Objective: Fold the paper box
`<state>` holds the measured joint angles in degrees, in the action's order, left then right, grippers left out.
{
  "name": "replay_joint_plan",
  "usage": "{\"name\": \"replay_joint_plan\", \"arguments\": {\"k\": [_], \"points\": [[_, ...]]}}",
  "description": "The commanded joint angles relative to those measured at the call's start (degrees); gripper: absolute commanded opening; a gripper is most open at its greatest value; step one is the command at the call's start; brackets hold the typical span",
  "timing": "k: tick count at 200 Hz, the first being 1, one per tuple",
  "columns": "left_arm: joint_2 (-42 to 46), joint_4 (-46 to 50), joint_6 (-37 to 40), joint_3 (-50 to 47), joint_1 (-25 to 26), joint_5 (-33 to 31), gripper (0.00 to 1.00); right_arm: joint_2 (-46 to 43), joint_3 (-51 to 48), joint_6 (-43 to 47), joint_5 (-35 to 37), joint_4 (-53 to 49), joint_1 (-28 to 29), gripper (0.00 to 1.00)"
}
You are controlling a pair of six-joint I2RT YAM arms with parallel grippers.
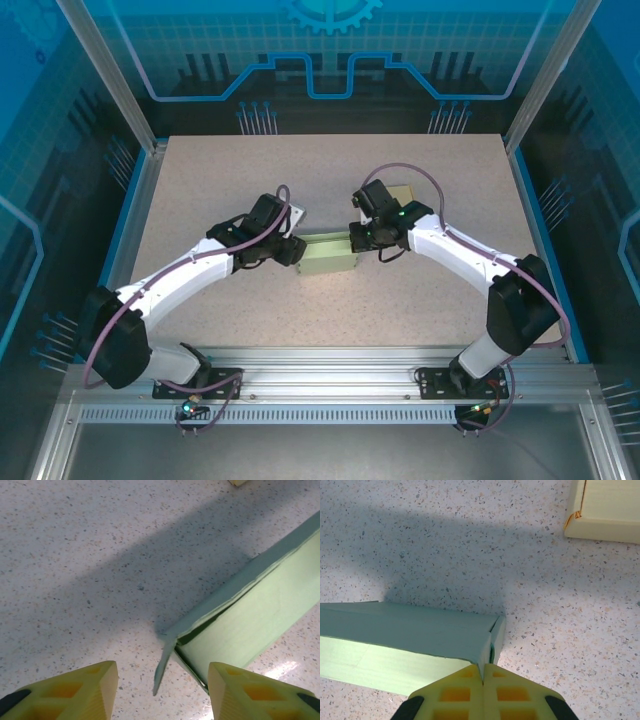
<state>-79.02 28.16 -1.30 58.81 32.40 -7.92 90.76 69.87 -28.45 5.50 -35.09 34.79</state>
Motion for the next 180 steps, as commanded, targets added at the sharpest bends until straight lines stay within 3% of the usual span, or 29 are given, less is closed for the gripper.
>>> {"name": "replay_joint_plan", "arguments": {"k": [1, 52, 103, 180], "points": [[0.73, -0.57, -0.32, 1.4, -0.63, -2.21, 0.53, 1.59, 0.89, 0.59, -1.59, -2.72, -0.57, 0.0], [-3.04, -1.48, -0.28, 2.37, -0.84, -0.13, 0.48, 2.09, 1.06, 0.49, -1.94, -2.58, -0.51, 0.0], [-4.32, -2.59, -2.16, 3.5, -0.84, 3.32, 0.15, 2.27, 0.98, 0.32, -2.08, -2.53, -0.51, 0.0], [-4.15, -5.19, -11.28, 1.72, -0.91, 11.68, 0.14, 2.91, 0.98, -0.23, -2.05, -1.93, -0.24, 0.0]]}}
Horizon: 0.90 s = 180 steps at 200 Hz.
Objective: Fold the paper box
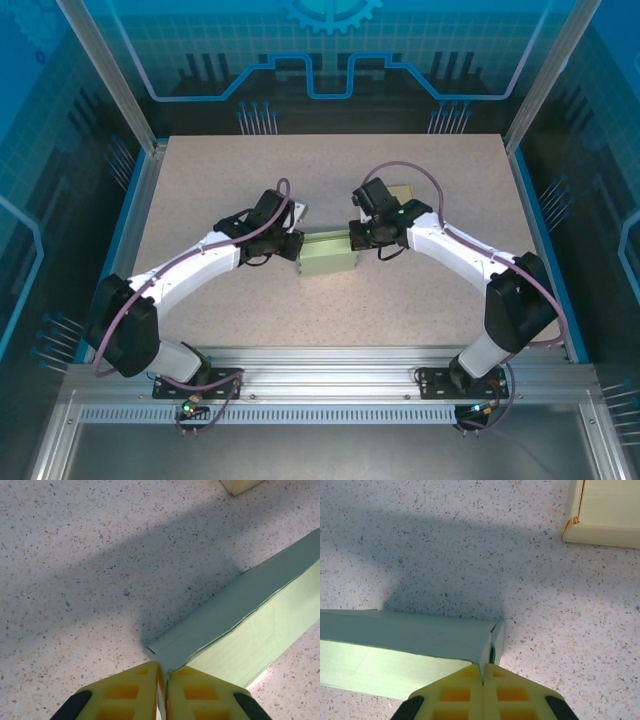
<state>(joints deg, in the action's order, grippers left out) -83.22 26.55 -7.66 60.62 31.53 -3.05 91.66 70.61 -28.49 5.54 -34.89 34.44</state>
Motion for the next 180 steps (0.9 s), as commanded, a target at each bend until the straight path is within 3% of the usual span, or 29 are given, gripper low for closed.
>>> {"name": "replay_joint_plan", "arguments": {"k": [1, 56, 97, 147, 180], "points": [[0.02, -3.64, -5.05, -0.17, -0.01, 6.95, 0.14, 2.02, 0.23, -0.22, -2.1, -2.12, 0.11, 0.0], [0.76, -5.24, -9.0, -1.8, -1.54, 10.12, 0.2, 3.09, 0.75, -0.29, -1.72, -2.2, 0.72, 0.0], [0.82, -7.21, -11.06, -3.48, -2.41, 11.75, 0.07, 3.94, 1.67, -0.26, -1.0, -2.55, 1.41, 0.0], [1.65, -8.97, -13.54, -4.89, -4.26, 15.4, 0.03, 5.11, 3.14, 0.16, 1.9, -4.37, 2.89, 0.0], [3.12, -8.59, -13.61, -5.59, -4.67, 14.61, 0.0, 4.34, 3.04, -0.08, 2.67, -4.37, 3.78, 0.0]]}}
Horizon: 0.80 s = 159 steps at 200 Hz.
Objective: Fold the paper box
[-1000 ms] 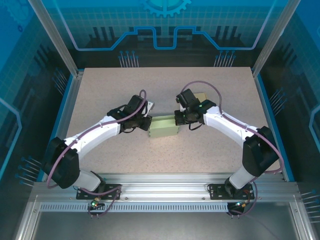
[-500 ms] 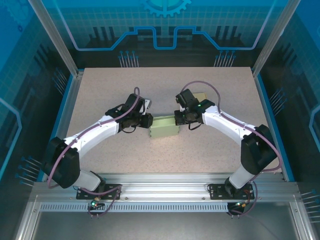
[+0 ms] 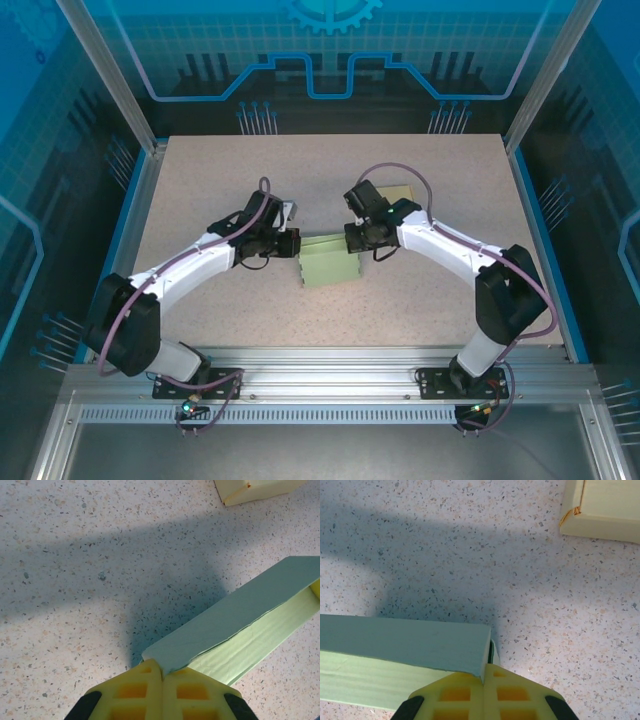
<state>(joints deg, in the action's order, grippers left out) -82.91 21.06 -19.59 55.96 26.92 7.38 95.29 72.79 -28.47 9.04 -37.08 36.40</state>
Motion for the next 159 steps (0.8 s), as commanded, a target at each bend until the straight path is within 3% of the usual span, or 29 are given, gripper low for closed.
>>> {"name": "replay_joint_plan", "arguments": {"k": [1, 159], "points": [[2.87, -3.16, -1.67, -0.98, -0.08, 4.12, 0.0, 0.66, 0.9, -0.1, -0.85, -2.15, 1.82, 0.0], [5.24, -9.13, -7.69, -0.3, 0.04, 1.01, 0.04, -2.37, 1.09, -1.17, 8.95, 0.93, 6.91, 0.0]]}}
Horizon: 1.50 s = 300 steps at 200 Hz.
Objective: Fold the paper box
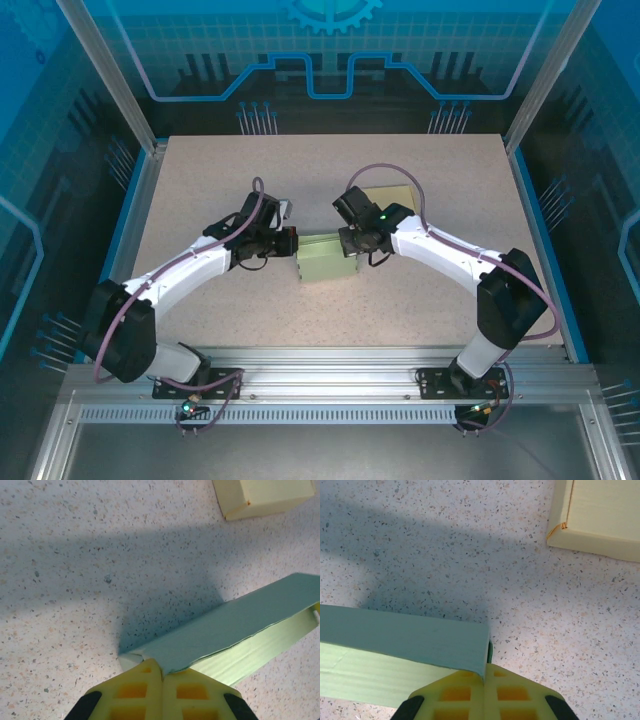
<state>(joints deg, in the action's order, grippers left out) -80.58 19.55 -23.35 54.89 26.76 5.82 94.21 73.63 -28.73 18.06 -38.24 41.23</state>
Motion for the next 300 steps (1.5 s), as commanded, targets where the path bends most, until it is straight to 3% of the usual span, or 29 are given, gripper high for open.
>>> {"name": "replay_joint_plan", "arguments": {"k": [1, 185, 300], "points": [[2.93, -7.74, -4.04, 0.71, 0.21, 2.54, 0.04, -1.31, 0.23, -0.9, -0.02, 2.14, 2.09, 0.0], [3.67, -14.84, -5.48, -8.05, 0.4, -3.31, 0.03, 0.27, -1.35, -2.47, -0.33, 4.46, 2.19, 0.0], [3.45, -18.23, -4.84, -11.03, 4.44, -9.78, 0.01, -0.26, -5.52, -4.31, -3.64, 9.53, 1.26, 0.0]]}}
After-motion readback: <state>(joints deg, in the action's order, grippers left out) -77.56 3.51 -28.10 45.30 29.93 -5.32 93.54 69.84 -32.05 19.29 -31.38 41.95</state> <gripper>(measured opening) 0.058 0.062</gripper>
